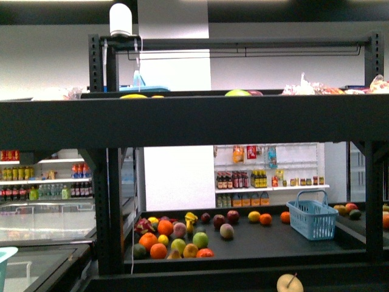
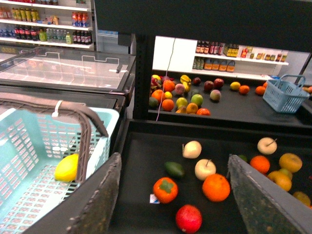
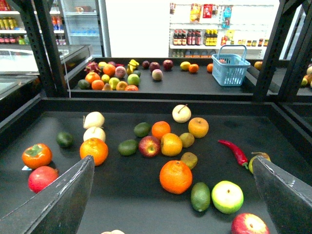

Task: Pick lemon from shelf

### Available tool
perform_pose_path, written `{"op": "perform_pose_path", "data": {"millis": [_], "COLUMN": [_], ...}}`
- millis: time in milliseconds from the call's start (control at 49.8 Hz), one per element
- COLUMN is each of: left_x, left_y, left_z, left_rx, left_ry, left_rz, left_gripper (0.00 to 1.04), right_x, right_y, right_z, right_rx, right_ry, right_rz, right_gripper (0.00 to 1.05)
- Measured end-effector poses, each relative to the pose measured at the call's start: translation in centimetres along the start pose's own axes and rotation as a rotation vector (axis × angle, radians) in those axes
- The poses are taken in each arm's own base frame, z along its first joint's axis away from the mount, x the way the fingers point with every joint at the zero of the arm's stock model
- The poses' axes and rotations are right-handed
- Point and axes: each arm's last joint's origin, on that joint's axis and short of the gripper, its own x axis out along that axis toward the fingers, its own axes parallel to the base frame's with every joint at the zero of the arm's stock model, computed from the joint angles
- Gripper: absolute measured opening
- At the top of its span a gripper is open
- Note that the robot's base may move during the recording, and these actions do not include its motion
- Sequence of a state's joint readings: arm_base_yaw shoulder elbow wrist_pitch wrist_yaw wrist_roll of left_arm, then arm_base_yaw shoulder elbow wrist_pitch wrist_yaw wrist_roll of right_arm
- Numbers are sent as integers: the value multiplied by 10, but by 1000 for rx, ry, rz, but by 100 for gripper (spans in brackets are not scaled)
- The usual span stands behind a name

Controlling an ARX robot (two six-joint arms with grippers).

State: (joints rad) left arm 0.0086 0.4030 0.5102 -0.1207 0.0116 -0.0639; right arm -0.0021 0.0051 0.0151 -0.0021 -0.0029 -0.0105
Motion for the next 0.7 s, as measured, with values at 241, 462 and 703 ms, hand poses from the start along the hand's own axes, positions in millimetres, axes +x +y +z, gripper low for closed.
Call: {"op": "perform_pose_path", "data": {"millis": [241,462,703], "left_x": [-12,-12,-12], "left_y": [3,5,6], "left_z": [-53,-81,-99], "left_rx": [46,53,53], "left_ry": [-10,-8,-8], "left_rz": [6,6,6], "left_gripper": [16,3,3], "right_x": [0,0,0], "right_y": [0,0,0], "right_z": [0,0,0], "right_rx": [0,0,0], "right_ry": [0,0,0], "right_rz": [0,0,0], "right_gripper": [97,97,97]}}
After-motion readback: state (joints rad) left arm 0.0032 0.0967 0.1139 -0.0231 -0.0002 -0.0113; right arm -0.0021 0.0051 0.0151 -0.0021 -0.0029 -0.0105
